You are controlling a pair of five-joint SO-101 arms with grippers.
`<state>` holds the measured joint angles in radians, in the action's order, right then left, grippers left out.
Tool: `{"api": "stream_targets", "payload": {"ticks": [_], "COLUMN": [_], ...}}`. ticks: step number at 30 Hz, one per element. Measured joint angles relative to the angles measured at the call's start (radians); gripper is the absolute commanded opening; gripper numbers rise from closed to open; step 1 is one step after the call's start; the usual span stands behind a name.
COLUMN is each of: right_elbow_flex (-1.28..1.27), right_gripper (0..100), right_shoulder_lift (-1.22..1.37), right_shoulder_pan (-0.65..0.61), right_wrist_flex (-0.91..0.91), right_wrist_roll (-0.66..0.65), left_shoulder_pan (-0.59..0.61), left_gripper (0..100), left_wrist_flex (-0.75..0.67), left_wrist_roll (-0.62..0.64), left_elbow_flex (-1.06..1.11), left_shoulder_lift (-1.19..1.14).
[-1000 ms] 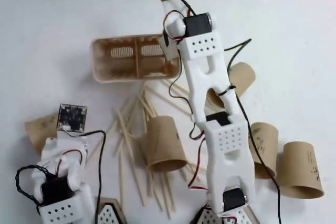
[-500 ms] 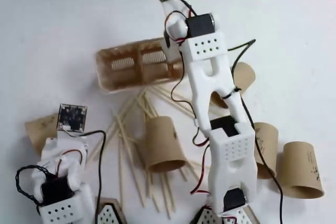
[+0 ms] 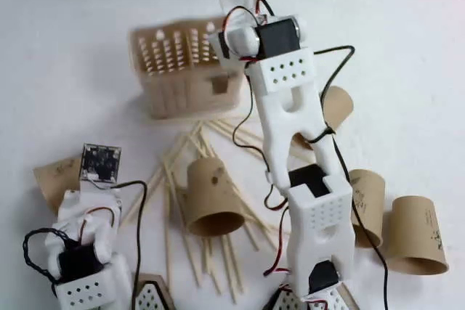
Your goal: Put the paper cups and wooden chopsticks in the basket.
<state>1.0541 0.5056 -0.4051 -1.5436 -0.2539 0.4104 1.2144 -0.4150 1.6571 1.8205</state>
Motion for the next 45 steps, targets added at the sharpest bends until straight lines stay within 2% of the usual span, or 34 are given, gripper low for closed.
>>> {"api": "stream_targets", "payload": {"ticks": [6, 12, 15, 21, 26, 30, 34, 41, 45], "right_elbow_flex": [0.002, 0.06, 0.018, -0.215, -0.512, -0.723, -0.878, -1.083, -1.177], "right_gripper": [18.1, 18.0, 18.2, 20.0, 32.9, 33.3, 33.3, 33.3, 26.4], "right_shoulder_lift": [0.0, -0.072, -0.124, -0.253, -0.394, -0.43, -0.43, -0.43, -0.43], "right_shoulder_pan": [0.003, 0.006, 0.064, 0.195, 0.227, 0.224, 0.252, 0.35, 0.377], "right_wrist_flex": [-0.012, -0.153, -0.167, -0.169, -0.17, -0.169, -0.092, 0.146, 0.27], "right_wrist_roll": [-0.002, -0.002, -0.011, -0.155, -0.19, -0.302, -0.374, -0.526, -0.56], "left_shoulder_pan": [0.002, 0.002, 0.002, 0.002, 0.002, 0.002, 0.002, 0.002, 0.002], "left_gripper": [3, 3, 3, 3, 3, 3, 3, 3, 3], "left_wrist_flex": [-0.02, -0.023, -0.023, -0.023, -0.023, -0.023, -0.023, -0.023, -0.023], "left_wrist_roll": [0.0, 0.0, 0.0, 0.0, 0.0, 0.0, 0.0, 0.0, 0.0], "left_elbow_flex": [0.006, 0.006, 0.006, 0.006, 0.006, 0.006, 0.006, 0.006, 0.006], "left_shoulder_lift": [-0.002, -0.002, -0.002, -0.002, -0.002, -0.002, -0.002, -0.002, -0.002]}}
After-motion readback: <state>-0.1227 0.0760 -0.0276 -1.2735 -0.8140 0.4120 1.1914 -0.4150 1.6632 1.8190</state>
